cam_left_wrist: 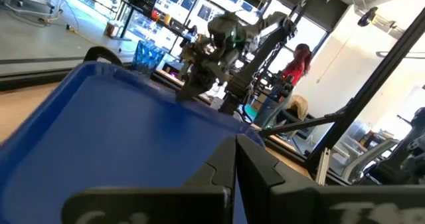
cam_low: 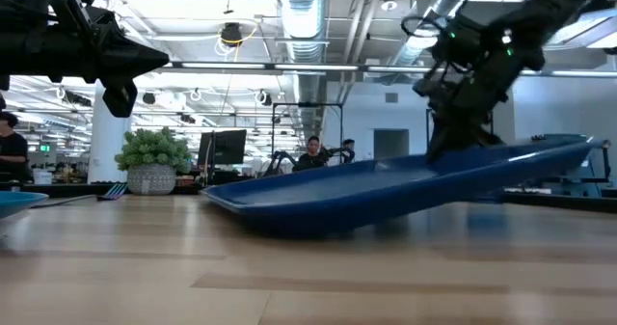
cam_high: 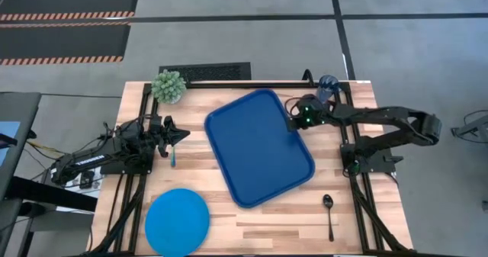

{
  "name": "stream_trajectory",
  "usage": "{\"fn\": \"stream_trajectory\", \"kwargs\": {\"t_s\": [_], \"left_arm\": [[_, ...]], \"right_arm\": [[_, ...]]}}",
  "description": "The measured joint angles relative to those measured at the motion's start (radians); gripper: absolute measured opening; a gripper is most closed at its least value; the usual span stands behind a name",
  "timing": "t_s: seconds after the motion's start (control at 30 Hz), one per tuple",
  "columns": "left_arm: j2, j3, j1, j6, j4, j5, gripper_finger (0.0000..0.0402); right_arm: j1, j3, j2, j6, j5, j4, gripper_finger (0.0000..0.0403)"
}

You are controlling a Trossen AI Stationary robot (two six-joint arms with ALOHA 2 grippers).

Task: Pick and place plate/cup/fork/spoon on tray
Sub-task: Adjust the blue tray on the table

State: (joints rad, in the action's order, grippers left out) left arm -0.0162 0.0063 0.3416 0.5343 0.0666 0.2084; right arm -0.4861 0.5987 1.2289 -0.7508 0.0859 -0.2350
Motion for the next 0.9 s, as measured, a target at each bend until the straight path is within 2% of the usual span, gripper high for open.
{"fn": "stream_trajectory", "kwargs": {"t_s": [0.2, 0.37, 0.57, 0.9], "left_arm": [[0.0, 0.0, 0.0, 0.0, 0.0, 0.0, 0.0], [0.0, 0.0, 0.0, 0.0, 0.0, -0.001, 0.0], [0.0, 0.0, 0.0, -0.009, 0.0, -0.003, 0.0], [0.0, 0.0, 0.0, -0.009, 0.0, -0.005, 0.0]], "right_arm": [[-0.042, 0.241, 0.032, 0.21, 0.035, -0.328, 0.004], [-0.096, 0.429, 0.137, 0.465, 0.038, -0.502, 0.0041], [-0.127, 0.615, 0.338, 0.73, 0.077, -0.586, 0.0042], [-0.103, 0.928, 0.623, 1.165, 0.094, -0.684, 0.0042]]}}
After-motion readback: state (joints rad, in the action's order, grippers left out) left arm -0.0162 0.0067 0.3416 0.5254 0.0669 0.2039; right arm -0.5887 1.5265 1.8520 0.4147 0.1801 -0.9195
